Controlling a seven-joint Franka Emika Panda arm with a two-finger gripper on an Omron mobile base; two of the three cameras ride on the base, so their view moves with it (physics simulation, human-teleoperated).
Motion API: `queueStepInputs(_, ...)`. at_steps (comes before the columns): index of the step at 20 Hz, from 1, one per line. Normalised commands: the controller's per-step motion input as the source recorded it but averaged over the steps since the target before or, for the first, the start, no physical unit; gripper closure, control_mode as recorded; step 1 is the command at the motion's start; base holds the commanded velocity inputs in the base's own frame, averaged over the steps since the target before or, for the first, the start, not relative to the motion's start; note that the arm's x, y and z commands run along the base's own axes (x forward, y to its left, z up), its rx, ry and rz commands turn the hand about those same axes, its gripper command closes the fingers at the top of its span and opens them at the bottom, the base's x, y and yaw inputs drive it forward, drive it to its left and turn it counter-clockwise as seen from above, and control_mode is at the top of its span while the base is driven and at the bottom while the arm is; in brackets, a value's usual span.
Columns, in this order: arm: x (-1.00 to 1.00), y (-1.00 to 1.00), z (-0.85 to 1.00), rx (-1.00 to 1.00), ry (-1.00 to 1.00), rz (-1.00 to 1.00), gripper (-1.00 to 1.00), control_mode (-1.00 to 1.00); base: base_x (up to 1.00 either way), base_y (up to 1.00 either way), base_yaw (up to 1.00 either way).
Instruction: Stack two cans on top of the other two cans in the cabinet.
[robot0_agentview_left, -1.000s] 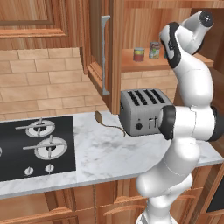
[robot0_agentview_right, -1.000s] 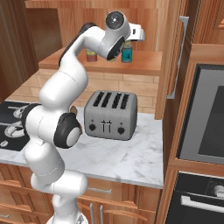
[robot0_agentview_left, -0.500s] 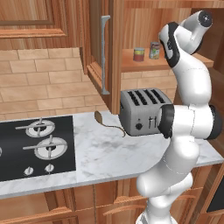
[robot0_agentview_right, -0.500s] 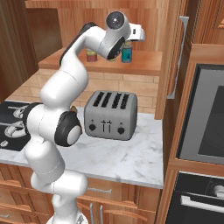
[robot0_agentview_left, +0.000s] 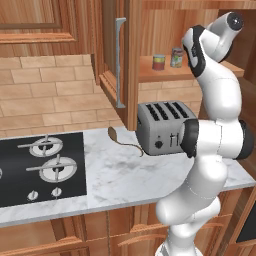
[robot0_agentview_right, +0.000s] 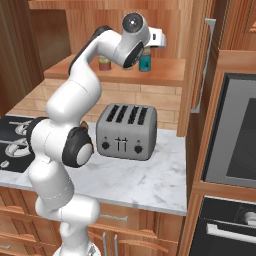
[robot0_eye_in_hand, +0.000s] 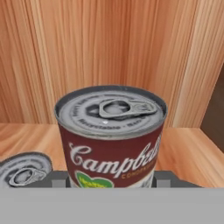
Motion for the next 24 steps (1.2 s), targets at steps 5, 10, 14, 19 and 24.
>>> queueStepInputs(5,0.06,0.00,-0.11,0.00,0.07,0.00,1.00,-1.00,0.00,0.00,0.00)
queueStepInputs(10,0.01,0.00,-0.12,0.00,0.03,0.00,1.00,-1.00,0.00,0.00,0.00)
queueStepInputs(14,0.00,-0.03,-0.15,0.00,0.00,0.00,1.00,-1.00,0.00,0.00,0.00)
queueStepInputs(19,0.00,-0.01,-0.17,0.00,0.00,0.00,-1.00,-1.00,0.00,0.00,0.00)
queueStepInputs(24,0.02,-0.02,-0.18,0.00,0.00,0.00,-1.00,-1.00,0.00,0.00,0.00)
